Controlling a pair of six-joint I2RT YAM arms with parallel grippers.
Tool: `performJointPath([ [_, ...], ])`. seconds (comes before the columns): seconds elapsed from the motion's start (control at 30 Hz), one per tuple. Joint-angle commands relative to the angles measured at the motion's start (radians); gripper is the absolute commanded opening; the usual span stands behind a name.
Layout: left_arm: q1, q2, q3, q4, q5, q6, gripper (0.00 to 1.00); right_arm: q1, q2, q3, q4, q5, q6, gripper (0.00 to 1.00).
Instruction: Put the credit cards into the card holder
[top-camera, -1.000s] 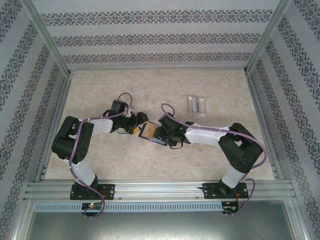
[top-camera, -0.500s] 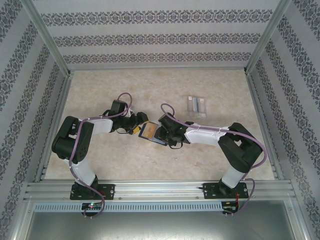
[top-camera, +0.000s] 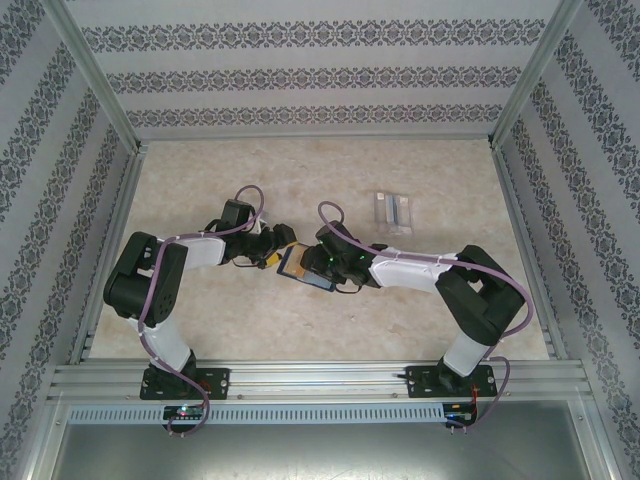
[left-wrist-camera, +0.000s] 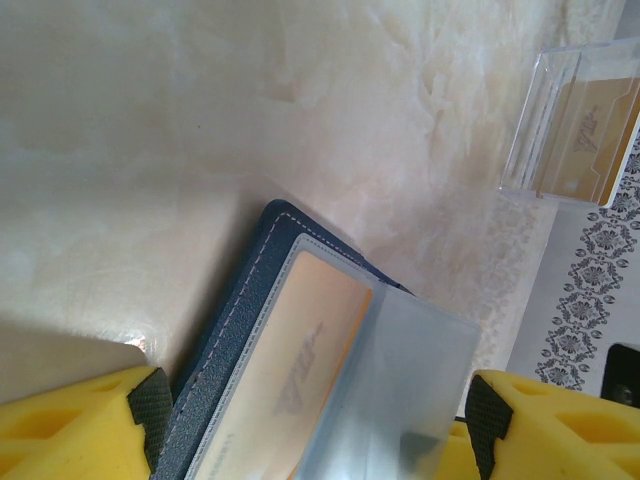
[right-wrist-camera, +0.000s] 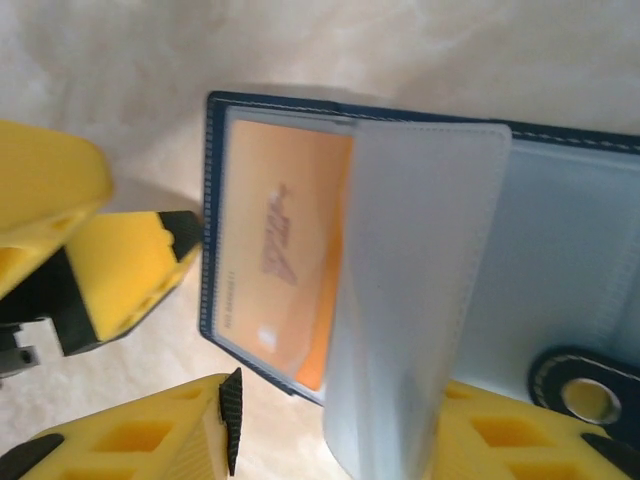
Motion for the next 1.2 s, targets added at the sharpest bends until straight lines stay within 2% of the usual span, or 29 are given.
performJointPath([
  [0.0, -0.03, 0.084, -0.023, 0.008, 0.027, -0.006, 0.8, -0.005, 0.022, -0.021, 0.079, -0.014, -0.023, 0.49],
  [0.23, -0.001, 0.071, -0.021, 0.001, 0.047, -0.007, 0.8, -0.009, 0.038, -0.021, 0.153, -0.045, -0.042, 0.49],
  [0.53, 0.155, -0.045, -0.025, -0.124, 0.058, 0.022, 0.86, -0.008, 0.098, 0.083, 0.167, -0.072, -0.102, 0.51],
  [0.67, 0.24, -0.096, -0.033, -0.185, 0.056, 0.039, 0.87, 0.026, 0.149, 0.131, 0.16, -0.024, -0.173, 0.51],
  [0.83, 0.288, -0.15, -0.042, -0.242, 0.035, 0.055, 0.88, 0.04, 0.197, 0.158, 0.173, -0.039, -0.193, 0.51],
  [1.03, 0.271, -0.211, -0.023, -0.31, -0.032, 0.091, 0.88, -0.01, 0.026, 0.109, 0.073, -0.006, -0.273, 0.53],
  [1.17, 0.185, -0.25, 0.038, -0.421, -0.146, 0.16, 0.88, -0.093, -0.139, 0.092, -0.102, 0.11, -0.419, 0.54],
])
